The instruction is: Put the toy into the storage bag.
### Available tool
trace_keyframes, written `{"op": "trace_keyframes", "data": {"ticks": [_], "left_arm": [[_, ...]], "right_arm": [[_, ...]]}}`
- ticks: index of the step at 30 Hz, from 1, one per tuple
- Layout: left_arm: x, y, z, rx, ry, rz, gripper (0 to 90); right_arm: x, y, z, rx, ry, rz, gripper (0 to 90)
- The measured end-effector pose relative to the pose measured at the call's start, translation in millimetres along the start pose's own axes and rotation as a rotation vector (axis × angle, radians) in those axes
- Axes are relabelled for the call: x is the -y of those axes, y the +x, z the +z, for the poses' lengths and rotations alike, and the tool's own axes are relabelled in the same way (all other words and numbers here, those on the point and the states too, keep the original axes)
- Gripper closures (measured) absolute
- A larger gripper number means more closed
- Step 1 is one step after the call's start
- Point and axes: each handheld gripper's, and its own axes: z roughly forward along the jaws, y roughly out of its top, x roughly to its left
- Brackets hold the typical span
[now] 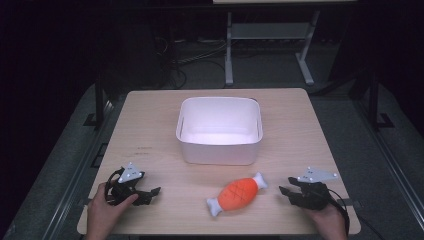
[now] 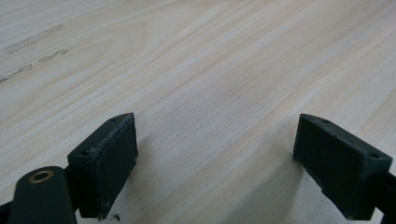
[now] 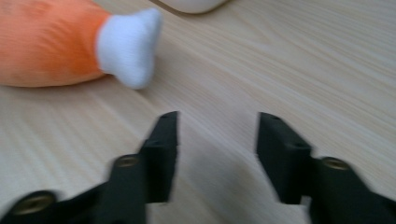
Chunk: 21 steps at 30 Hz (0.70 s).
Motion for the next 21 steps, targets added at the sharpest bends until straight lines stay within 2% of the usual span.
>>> {"op": "trace_keyframes", "data": {"ticks": [3,5,6,8,11,21], "left_arm": [[0.0,0.0,0.0,0.0,0.0,0.0,13.0],[0.0,0.0,0.0,0.0,0.0,0.0,13.0],[0.0,-0.2,0.2,0.0,-0.003,-0.003,13.0],[0.0,-0.1,0.1,0.0,-0.001,-0.001,13.0],[0.0,0.0,0.0,0.0,0.0,0.0,13.0],[0.0,0.0,0.0,0.0,0.0,0.0,13.0]], "right_arm": [[-3.4,4.4,-0.1,-0.068,-0.001,-0.007,76.9],[-4.9,7.1,1.6,-0.1,0.013,-0.019,87.6],[-5.6,8.7,2.9,-0.111,0.017,-0.029,89.5],[-7.8,12.2,6.2,-0.147,0.029,-0.028,89.6],[-11.7,18.0,11.9,-0.171,0.041,-0.039,89.6],[-19.0,26.1,19.6,-0.211,0.05,-0.055,89.6]]}}
